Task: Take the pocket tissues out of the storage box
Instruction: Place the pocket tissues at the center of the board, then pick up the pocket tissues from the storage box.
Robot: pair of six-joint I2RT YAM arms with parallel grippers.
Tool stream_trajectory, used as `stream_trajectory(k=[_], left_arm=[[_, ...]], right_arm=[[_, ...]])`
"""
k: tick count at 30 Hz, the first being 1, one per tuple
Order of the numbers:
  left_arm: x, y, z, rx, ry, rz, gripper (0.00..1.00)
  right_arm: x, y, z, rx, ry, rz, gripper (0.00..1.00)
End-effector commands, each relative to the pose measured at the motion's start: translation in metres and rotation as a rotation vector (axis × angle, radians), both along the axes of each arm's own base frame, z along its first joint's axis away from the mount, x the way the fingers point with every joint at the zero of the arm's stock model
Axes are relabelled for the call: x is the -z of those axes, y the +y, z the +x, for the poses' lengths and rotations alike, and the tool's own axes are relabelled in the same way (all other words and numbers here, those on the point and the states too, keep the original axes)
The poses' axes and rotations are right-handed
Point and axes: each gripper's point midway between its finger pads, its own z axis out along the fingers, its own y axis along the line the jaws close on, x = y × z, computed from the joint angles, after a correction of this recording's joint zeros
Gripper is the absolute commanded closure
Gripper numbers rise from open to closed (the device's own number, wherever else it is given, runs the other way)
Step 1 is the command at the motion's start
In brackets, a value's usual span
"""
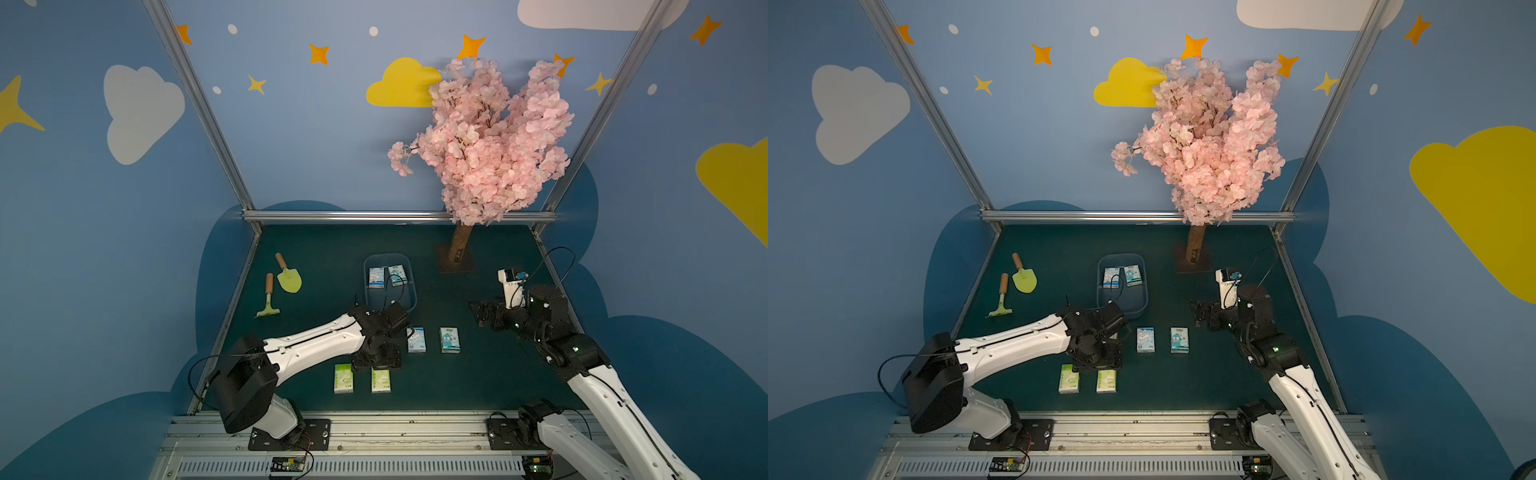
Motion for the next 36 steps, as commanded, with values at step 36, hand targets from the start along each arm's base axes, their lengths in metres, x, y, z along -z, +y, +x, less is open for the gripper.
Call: stream_trajectory(k=[36], left_arm=[[-0.113,0.098,0.095,-0.135,-0.66,-0.197,0.0]], right_arm=[[0.023,0.159,0.077,-0.126,0.37,-0.034,0.04]])
